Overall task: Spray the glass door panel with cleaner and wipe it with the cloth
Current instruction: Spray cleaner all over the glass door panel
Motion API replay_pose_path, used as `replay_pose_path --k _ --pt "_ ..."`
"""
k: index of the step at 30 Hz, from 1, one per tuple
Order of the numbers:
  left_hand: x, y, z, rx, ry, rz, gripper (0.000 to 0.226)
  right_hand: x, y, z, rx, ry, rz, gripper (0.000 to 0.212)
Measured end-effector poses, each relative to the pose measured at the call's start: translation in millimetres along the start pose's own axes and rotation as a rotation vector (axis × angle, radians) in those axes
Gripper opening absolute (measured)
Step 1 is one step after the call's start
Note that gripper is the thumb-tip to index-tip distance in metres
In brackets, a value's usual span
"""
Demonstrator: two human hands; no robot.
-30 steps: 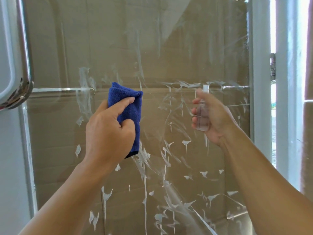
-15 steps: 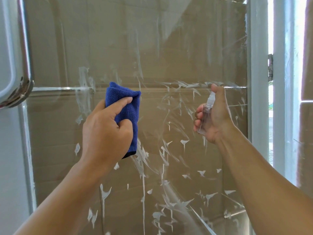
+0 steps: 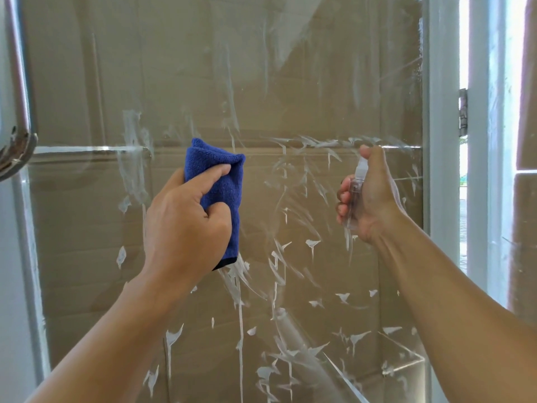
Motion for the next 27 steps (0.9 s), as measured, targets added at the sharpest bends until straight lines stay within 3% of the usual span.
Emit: replay_pose_path --k 3,8,12,17,21,27 --pt "0 -5 1 -0.004 -0.001 0.004 0.056 -3 -1 -5 0.014 -0.013 -0.001 0.052" --pt "-1 -10 2 0.023 -0.011 0.011 0.056 -1 -6 -8 0.004 -0.043 0.037 0.063" --pt "-2 -14 2 0.055 -0.019 0.020 0.056 4 -10 -9 0.001 -0.008 -0.011 0.050" --pt "-5 -21 2 0.096 -0.026 0.039 0.055 9 -11 -7 -0.047 0.014 -0.055 0.058" --pt "-3 -27 4 0.155 0.007 0.052 0.060 10 2 -6 -0.089 0.011 -0.125 0.043" --pt "1 -39 -5 0.171 0.008 0.097 0.055 16 26 -1 -0.083 0.016 -0.172 0.053"
Point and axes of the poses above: each hand's wrist, its own x-axis away from the middle knuckle, its own y-axis out of the back of the hand, z = x × y, the point moved 7 cm from there along -x, towards the middle knuckle, and after that the axes turned 13 degrees about -y, right-handed, at the moved point
